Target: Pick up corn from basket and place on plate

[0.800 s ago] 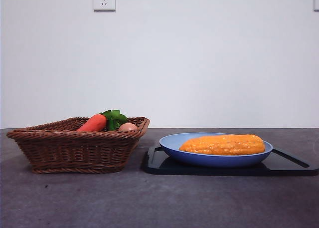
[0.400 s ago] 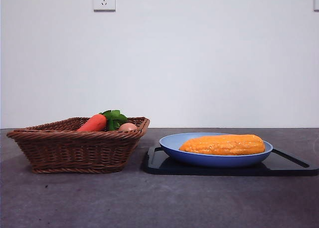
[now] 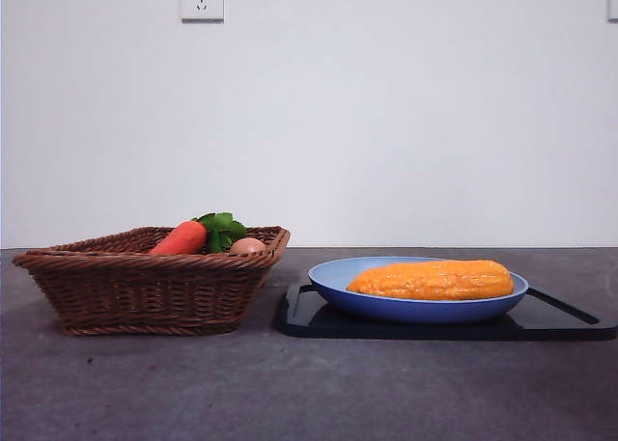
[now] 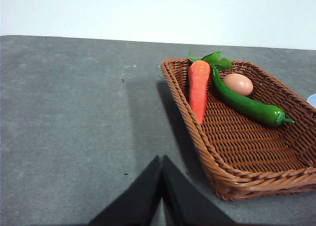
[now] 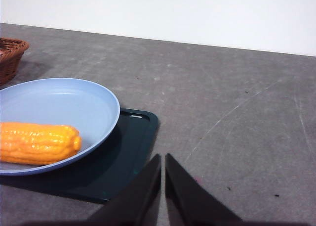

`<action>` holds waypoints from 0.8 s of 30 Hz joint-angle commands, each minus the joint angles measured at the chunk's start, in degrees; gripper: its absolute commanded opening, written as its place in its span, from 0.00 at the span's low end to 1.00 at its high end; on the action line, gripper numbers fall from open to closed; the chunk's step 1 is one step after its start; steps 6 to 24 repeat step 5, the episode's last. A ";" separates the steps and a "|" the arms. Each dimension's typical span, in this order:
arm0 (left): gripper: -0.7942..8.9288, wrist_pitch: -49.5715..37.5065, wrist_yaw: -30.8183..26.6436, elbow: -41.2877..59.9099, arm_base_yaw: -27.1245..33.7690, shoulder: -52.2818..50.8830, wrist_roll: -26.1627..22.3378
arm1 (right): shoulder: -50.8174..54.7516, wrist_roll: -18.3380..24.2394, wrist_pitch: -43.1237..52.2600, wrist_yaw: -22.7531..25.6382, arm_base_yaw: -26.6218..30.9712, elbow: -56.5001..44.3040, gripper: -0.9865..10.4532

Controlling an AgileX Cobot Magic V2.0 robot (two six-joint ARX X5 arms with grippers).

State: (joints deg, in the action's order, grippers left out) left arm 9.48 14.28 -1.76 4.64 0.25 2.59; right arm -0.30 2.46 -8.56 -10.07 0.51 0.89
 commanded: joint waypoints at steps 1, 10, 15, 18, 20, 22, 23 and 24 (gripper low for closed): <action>0.09 -0.28 0.02 1.60 0.13 -0.07 0.52 | 0.09 -0.96 0.44 0.22 -0.07 -0.35 0.09; 0.09 -0.26 0.02 1.60 0.13 -0.07 0.52 | 0.09 -0.96 0.46 0.22 -0.07 -0.35 0.09; 0.09 -0.26 0.02 1.60 0.13 -0.07 0.52 | 0.09 -0.96 0.46 0.22 -0.07 -0.35 0.09; 0.09 -0.26 0.02 1.60 0.13 -0.07 0.52 | 0.09 -0.96 0.46 0.22 -0.07 -0.35 0.09; 0.09 -0.26 0.02 1.60 0.13 -0.07 0.52 | 0.09 -0.96 0.46 0.22 -0.07 -0.35 0.09; 0.09 -0.26 0.02 1.60 0.13 -0.07 0.52 | 0.09 -0.96 0.46 0.22 -0.07 -0.35 0.09; 0.09 -0.26 0.02 1.60 0.13 -0.07 0.52 | 0.09 -0.96 0.46 0.22 -0.07 -0.35 0.09; 0.09 -0.26 0.02 1.60 0.13 -0.07 0.52 | 0.09 -0.96 0.46 0.22 -0.07 -0.35 0.09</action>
